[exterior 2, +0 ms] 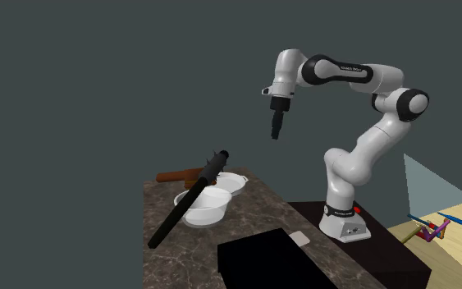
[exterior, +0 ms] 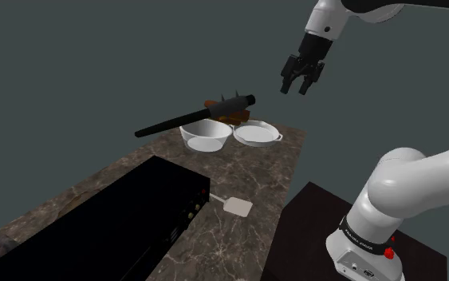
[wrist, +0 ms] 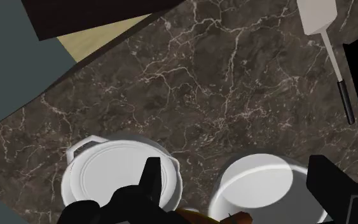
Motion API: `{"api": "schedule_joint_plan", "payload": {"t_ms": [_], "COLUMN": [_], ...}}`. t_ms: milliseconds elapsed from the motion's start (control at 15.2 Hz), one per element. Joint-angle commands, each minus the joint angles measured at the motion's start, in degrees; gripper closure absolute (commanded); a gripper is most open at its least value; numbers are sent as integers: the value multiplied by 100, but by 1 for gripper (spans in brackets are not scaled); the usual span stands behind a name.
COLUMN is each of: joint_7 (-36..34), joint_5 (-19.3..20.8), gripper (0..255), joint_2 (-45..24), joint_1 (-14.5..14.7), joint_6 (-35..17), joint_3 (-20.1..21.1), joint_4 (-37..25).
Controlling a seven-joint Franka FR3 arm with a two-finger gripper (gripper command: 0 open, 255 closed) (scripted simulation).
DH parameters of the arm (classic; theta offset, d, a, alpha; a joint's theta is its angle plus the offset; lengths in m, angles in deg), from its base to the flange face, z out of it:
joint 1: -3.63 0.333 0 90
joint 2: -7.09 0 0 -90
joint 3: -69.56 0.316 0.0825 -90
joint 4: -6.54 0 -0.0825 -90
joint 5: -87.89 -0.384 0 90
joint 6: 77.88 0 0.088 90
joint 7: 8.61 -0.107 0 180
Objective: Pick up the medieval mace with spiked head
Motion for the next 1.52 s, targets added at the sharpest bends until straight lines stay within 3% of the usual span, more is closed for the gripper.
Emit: {"api": "schedule_joint_plan", "payload": {"t_ms": [0,660,1452], "joint_7": [0,2243,4393], "joint_5": [0,747,1800], "gripper": [0,0,0], "joint_2": [0,-2858,-5852], "joint_1": [0,621,1196], "joint_6": [0,-39,457], "joint_3": [0,-165,312], "joint_4": [0,-2030,-4813]}}
